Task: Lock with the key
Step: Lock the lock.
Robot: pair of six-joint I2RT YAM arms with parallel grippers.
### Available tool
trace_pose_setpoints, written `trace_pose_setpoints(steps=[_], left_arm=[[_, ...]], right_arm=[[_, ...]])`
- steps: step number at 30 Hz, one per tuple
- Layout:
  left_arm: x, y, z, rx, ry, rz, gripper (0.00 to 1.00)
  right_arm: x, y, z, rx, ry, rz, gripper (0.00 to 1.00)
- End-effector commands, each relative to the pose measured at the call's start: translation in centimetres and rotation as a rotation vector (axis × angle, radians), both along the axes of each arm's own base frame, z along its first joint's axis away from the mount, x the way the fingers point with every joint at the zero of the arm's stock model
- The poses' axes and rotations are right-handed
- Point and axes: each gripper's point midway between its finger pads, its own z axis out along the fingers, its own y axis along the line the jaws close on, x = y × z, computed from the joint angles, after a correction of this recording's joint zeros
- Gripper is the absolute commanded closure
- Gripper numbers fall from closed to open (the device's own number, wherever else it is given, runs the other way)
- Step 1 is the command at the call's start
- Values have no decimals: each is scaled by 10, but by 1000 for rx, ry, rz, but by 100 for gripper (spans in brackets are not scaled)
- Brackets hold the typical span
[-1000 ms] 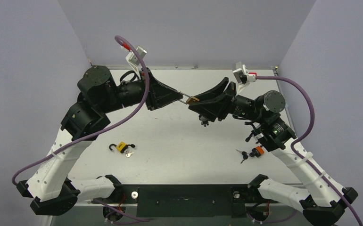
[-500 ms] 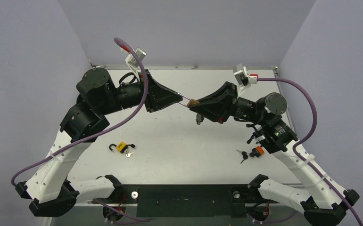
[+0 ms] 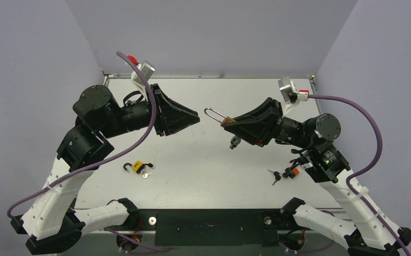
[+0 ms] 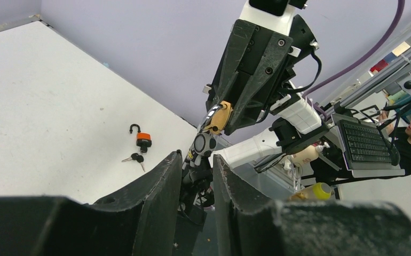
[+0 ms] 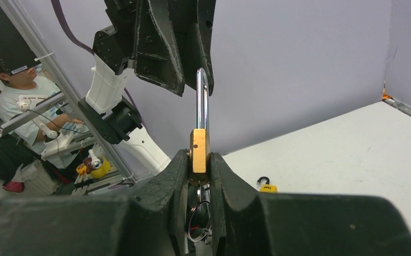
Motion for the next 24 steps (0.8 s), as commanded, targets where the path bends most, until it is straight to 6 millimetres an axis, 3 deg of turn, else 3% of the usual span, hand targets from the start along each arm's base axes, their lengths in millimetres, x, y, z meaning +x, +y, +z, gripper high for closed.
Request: trace_pose_setpoints(steps=[1, 4, 13, 24], left_arm=[[-10, 1, 7, -5, -81, -49, 74], [-16, 1, 6, 1, -113, -86, 74], [-8, -3, -9, 78, -181, -96, 71], [-18, -8, -12, 72, -203, -175, 71]], right_arm=[[-5, -1, 1, 5, 1, 13, 100], [-8, 1, 0, 4, 12, 32, 100], [-20, 8, -5, -42, 22, 58, 100], [-18, 7, -7, -60, 26, 29, 100]])
